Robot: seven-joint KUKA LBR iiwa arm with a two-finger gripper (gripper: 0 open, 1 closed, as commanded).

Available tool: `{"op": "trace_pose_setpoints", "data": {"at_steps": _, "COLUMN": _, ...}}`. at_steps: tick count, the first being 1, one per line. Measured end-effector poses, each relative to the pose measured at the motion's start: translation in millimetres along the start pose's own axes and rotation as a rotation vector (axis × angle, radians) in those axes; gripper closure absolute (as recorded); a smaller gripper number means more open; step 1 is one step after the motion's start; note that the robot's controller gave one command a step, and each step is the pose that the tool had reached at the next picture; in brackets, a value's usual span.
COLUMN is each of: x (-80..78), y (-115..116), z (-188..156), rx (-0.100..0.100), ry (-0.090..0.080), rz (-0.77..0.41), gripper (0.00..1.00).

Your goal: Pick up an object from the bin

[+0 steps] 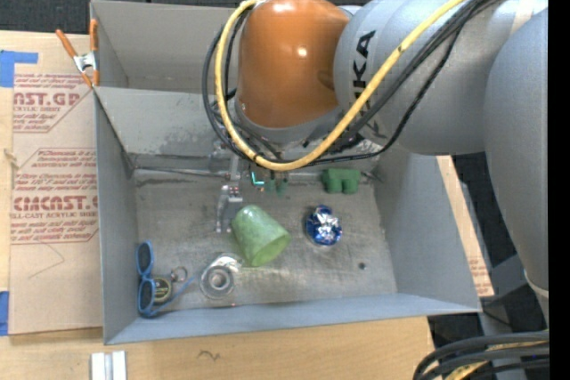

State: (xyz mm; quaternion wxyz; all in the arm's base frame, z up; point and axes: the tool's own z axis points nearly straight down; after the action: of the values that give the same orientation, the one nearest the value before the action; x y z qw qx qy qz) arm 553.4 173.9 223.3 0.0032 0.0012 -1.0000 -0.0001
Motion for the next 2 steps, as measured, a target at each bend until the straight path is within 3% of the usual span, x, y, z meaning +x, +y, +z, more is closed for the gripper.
{"op": "trace_pose_setpoints", "data": {"at_steps": 1, "x": 26.7, "y": -51.2, "z": 110.0, "rx": 0.002, "ry": 0.002, "rz": -0.114, "gripper": 0.00}}
{"op": "trace_pose_setpoints", "data": {"at_steps": 2, "x": 54.0, "y": -29.5, "z": 145.4, "rx": 0.007, "ry": -0.016, "rz": -0.029, "gripper": 0.00}}
